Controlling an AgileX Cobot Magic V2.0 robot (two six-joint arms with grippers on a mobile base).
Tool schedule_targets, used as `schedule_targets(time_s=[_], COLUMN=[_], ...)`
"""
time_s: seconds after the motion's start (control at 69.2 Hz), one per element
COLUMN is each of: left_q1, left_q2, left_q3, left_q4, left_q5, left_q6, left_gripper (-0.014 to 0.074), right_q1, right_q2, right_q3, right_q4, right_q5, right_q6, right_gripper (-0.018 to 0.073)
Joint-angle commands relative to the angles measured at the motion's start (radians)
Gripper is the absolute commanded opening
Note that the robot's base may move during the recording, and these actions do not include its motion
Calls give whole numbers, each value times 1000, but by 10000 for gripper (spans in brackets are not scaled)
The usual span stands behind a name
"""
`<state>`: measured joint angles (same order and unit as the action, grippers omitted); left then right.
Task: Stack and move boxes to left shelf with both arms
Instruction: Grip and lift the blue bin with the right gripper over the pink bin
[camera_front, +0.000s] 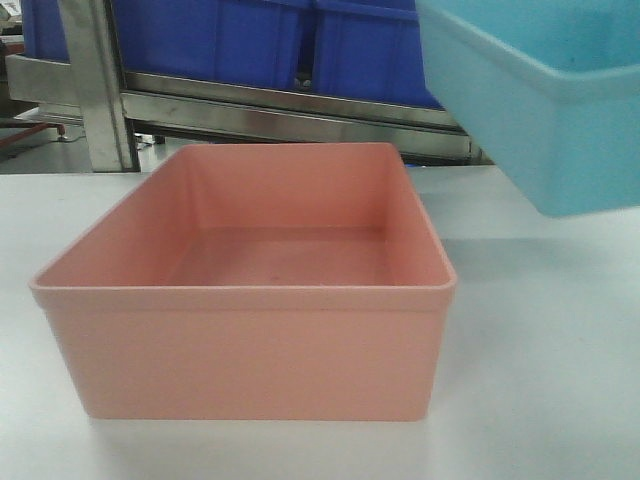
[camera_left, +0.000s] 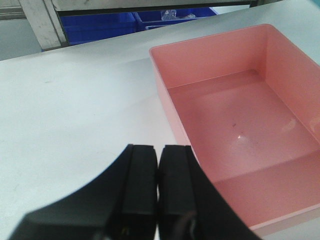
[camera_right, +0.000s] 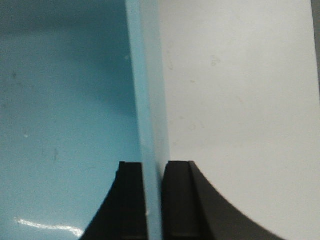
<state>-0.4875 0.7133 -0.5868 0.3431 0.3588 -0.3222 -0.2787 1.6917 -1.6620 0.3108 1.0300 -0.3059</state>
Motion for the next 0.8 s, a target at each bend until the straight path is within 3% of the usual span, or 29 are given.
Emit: schedule_targets(time_s=[0.0,0.173,0.405,0.578,0.781], left_q1=[-7,-7,-7,-7,-7], left_q2=[-5,-5,-5,-5,-5], left_q3=[-31,-31,-31,-31,-31], left_q4=[10,10,10,10,10], left_q5=[-72,-72,-72,-74,-74], left_q6=[1,1,1,1,1], left_gripper=[-10,-10,-10,-10,-10], right_q1=[8,102,349,564,761], right_q2=[-125,-202,-224,-224,-215], right_q3=[-43,-43,-42,-30,19], right_q4=[106,107,93,-83,-364], right_q5=[-7,31,19,-58,-122], right_q6=[77,239,392,601,954], right_gripper=[55,55,55,55,55])
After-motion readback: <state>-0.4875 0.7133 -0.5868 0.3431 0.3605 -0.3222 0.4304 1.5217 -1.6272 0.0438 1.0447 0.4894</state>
